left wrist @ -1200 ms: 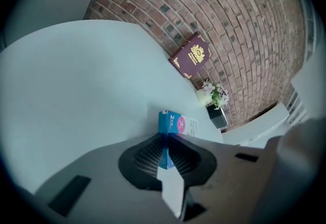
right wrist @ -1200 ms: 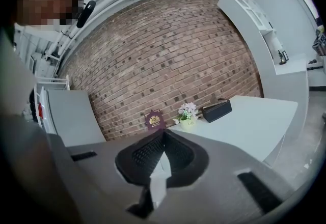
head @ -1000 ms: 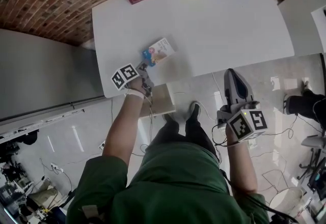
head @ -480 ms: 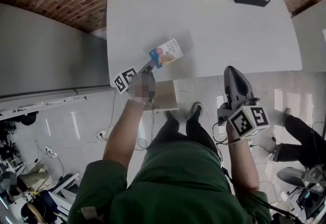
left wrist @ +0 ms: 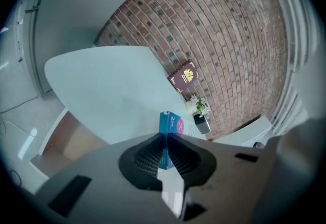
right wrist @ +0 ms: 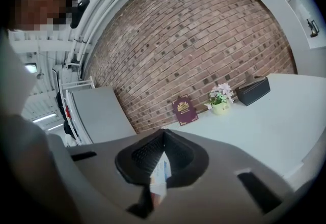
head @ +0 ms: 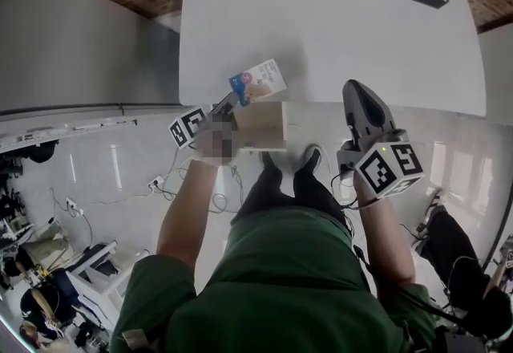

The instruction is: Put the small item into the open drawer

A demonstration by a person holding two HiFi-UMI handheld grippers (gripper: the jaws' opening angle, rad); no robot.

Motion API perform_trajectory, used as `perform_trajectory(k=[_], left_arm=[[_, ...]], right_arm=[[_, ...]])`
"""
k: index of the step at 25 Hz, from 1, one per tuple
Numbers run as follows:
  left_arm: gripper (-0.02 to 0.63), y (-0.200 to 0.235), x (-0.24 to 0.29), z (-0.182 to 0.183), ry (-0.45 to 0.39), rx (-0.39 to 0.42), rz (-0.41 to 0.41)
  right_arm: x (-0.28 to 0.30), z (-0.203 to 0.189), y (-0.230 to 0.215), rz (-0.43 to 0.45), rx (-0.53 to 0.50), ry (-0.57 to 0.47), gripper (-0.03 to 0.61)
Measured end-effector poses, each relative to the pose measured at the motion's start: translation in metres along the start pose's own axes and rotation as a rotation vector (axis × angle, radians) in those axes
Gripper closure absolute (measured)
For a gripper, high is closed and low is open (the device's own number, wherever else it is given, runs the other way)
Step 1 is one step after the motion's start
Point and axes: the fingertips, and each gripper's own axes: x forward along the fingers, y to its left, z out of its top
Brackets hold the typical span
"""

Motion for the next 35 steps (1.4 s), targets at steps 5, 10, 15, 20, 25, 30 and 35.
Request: perform_trajectory(k=[5,10,15,20,25,30,35], left_arm=[[0.584,0.014,-0.039,-0.014,0.014,0.026,0.016],[0.584,0.029,-0.065,-0.034,0.073,0.131,0.043],[0.584,0.052,-0.075,-0.053,0.135,0.179,0.081],[0.584,0.078,-0.073,-0.067,0.174,0.175,0.118],[0.584,0.117,-0.060,-0.080,0.208,0.181,0.194],[0.583,0.155,-0.040,-0.100,0.259,0.209,0.268],[0.583,0.185,-0.020,-0.112,0.301,0.223,0.306]], right_arm=[[0.008,-0.016,0.019,0.039,0.015,0.028,0.575],[0.014,-0.031,0.034,0.064,0.022,0.059,0.575],[0.018,-0.043,0.041,0.067,0.028,0.085,0.575],[0.014,-0.054,0.039,0.045,0.038,0.113,0.575],[0.011,-0.066,0.031,0.009,0.043,0.139,0.575],[0.002,-0.082,0.013,-0.035,0.054,0.160,0.575],[-0.004,-0.103,0.004,-0.072,0.057,0.207,0.575]])
